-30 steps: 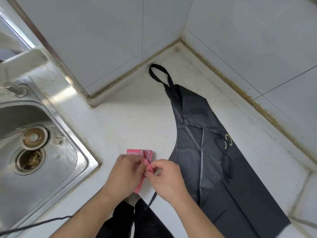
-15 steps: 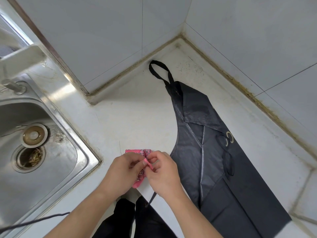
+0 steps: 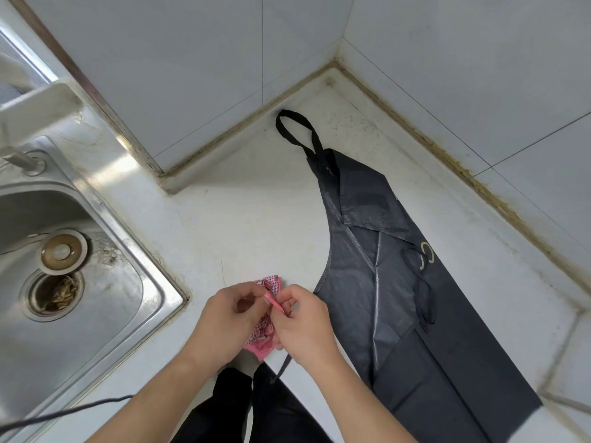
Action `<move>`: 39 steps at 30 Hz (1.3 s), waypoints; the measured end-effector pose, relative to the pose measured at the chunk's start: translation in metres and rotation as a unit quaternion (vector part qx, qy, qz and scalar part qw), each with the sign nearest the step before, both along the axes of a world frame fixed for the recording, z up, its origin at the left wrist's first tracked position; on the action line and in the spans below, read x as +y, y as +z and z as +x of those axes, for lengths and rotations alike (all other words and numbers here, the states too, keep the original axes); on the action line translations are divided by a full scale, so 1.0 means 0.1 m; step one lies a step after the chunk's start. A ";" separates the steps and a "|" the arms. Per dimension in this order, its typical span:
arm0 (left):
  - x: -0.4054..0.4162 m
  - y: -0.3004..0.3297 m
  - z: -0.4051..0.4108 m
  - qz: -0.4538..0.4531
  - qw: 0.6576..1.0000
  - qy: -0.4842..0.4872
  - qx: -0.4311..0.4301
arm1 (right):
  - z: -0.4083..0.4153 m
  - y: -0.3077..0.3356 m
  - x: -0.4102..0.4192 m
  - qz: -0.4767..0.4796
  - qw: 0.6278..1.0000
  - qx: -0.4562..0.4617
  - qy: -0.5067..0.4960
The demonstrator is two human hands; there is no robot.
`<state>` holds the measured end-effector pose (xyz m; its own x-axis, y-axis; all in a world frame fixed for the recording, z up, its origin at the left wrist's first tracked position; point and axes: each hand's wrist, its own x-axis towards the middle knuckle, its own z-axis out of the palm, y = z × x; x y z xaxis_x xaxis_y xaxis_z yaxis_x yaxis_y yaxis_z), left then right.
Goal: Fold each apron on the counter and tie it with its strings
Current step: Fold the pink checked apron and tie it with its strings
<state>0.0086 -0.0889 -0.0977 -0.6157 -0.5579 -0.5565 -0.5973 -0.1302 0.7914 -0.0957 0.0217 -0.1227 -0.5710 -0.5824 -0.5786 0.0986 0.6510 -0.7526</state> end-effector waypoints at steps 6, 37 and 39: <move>-0.01 -0.02 0.04 0.019 1.000 0.004 0.002 | -0.23 0.13 0.08 -0.026 0.973 -0.229 -0.015; -0.03 -0.13 0.01 -0.022 0.998 0.022 -0.054 | -0.27 -0.10 0.16 -0.004 0.994 -0.098 -0.054; -0.01 -0.15 0.01 -0.039 0.997 0.012 -0.058 | -0.26 -0.11 0.16 0.002 0.993 -0.099 -0.058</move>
<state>0.0100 -0.0895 -0.1126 -0.5350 -0.6164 -0.5779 -0.6830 -0.0871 0.7252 -0.1219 0.0377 -0.1338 -0.5097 -0.5166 -0.6880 0.3186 0.6295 -0.7086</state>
